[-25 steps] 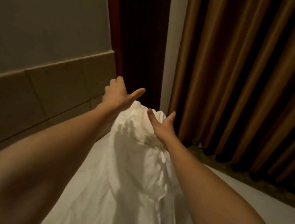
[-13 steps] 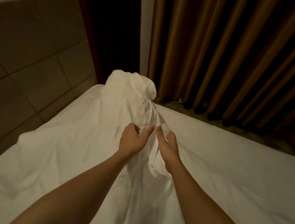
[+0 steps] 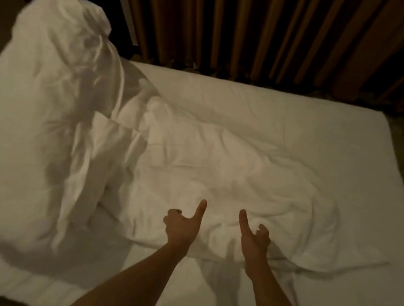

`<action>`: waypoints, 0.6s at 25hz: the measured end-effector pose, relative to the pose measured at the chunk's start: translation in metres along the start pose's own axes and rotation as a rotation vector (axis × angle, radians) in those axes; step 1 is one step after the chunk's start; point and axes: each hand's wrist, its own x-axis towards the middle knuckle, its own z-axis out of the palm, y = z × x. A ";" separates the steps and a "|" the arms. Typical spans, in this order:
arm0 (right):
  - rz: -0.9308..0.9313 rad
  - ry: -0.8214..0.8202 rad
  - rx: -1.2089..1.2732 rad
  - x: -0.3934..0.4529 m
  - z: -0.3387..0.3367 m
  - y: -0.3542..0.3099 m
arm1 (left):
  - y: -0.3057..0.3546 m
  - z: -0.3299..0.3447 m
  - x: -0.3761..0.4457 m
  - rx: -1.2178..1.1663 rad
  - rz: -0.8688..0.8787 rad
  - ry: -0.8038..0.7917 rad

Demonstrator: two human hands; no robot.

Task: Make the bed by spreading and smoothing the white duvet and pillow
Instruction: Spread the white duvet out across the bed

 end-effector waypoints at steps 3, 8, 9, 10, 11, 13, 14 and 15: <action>0.064 0.082 0.005 0.026 -0.053 0.055 | -0.035 0.051 -0.033 -0.032 -0.121 0.034; 0.124 0.069 0.030 0.063 -0.091 0.103 | -0.072 0.105 -0.048 -0.186 -0.297 0.046; 0.124 0.075 0.059 0.070 -0.092 0.106 | -0.074 0.112 -0.045 -0.202 -0.322 0.053; 0.118 0.088 0.097 0.079 -0.092 0.109 | -0.074 0.116 -0.040 -0.214 -0.338 0.072; 0.109 0.099 0.135 0.085 -0.091 0.108 | -0.073 0.119 -0.035 -0.234 -0.344 0.088; 0.114 0.092 0.167 0.100 -0.085 0.104 | -0.073 0.126 -0.018 -0.321 -0.356 0.085; 0.127 0.074 0.187 0.106 -0.080 0.099 | -0.075 0.129 -0.009 -0.388 -0.354 0.063; 0.133 0.063 0.228 0.108 -0.075 0.090 | -0.075 0.131 0.000 -0.459 -0.364 0.054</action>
